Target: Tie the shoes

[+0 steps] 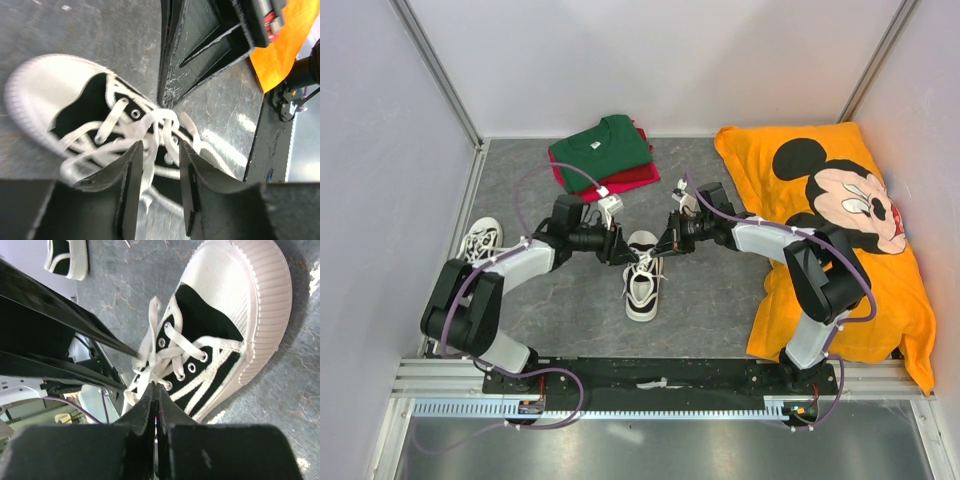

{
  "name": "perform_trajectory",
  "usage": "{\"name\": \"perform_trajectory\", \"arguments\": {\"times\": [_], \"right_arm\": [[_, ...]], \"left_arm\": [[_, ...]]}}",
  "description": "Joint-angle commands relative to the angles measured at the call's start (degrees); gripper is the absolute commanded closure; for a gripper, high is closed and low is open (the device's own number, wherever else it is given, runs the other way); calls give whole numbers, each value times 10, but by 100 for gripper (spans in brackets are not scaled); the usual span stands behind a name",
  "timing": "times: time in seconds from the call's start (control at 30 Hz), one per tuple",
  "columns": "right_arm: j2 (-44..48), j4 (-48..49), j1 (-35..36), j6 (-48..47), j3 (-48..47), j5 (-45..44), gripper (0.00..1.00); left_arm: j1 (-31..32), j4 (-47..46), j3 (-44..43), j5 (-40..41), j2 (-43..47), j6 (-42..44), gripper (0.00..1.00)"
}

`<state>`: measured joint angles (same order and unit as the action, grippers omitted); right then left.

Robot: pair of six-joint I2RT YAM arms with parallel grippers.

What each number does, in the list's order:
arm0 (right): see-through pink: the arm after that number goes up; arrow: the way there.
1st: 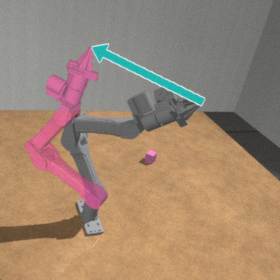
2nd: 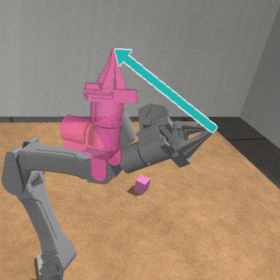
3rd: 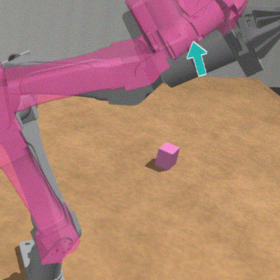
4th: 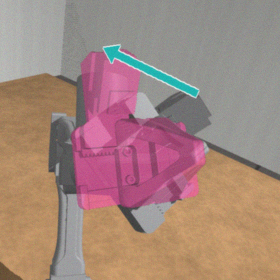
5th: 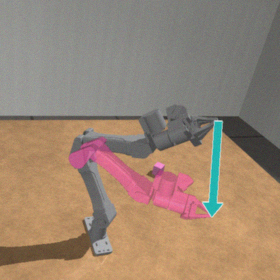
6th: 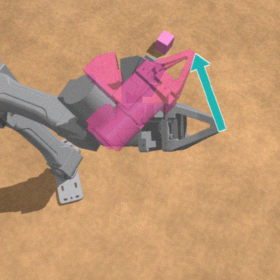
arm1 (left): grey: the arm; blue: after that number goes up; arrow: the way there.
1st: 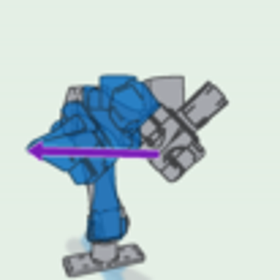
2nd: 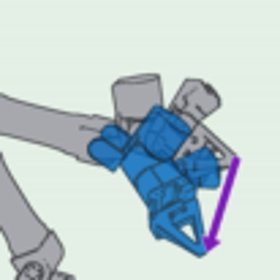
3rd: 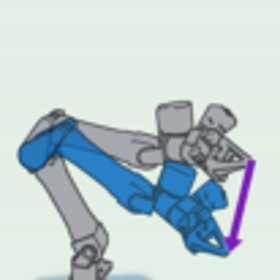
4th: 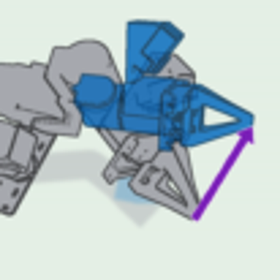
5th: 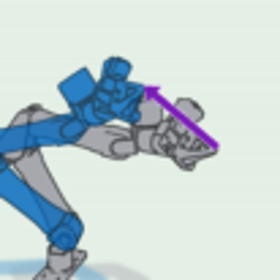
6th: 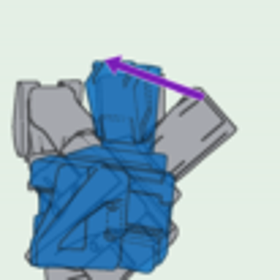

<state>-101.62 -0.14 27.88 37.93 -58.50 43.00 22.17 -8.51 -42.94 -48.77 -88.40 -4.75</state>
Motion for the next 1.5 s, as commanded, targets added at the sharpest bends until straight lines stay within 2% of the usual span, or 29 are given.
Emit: {"name": "perform_trajectory", "arguments": {"times": [0.0,0.13,0.17,0.23,0.27,0.33,0.37,0.47,0.53,0.57,0.6,0.83,0.97,1.1,1.33,1.43,1.47], "right_arm": [[27,-23,-1,-38,0,-3,100],[32,-23,4,-46,1,1,100],[33,-23,6,-48,1,1,100],[34,-25,11,-49,-1,5,100],[35,-28,12,-50,-3,5,100],[37,-30,17,-54,-5,5,100],[38,-35,17,-56,-8,5,100],[38,-42,20,-63,-14,2,100],[36,-44,22,-64,-14,2,100],[37,-47,23,-65,-15,1,100],[36,-48,23,-66,-16,1,100],[35,-60,24,-74,-21,1,100],[32,-64,24,-76,-24,2,100],[30,-66,24,-76,-28,2,100],[28,-69,24,-76,-32,3,100],[30,-75,24,-82,-34,2,100],[32,-77,23,-83,-33,2,100]], "left_arm": [[-37,174,-40,-26,79,162,51],[-60,271,-70,-40,96,304,47],[-62,304,-75,-42,95,388,46],[-66,335,-86,-59,90,489,45],[-66,356,-87,-62,89,596,45],[-66,360,-84,-64,77,681,43],[-66,361,-84,-66,70,754,43],[-65,361,-94,-71,36,857,33],[-63,362,-108,-72,16,895,20],[-62,362,-113,-70,-3,918,18],[-57,362,-117,-64,-15,930,9],[-42,338,-157,-45,-80,967,10],[-32,335,-174,-34,-102,983,15],[-20,342,-178,-26,-111,1005,31],[-10,355,-166,-2,-117,1054,40],[-6,355,-167,15,-121,1054,55],[-6,356,-167,24,-121,1054,65]]}}
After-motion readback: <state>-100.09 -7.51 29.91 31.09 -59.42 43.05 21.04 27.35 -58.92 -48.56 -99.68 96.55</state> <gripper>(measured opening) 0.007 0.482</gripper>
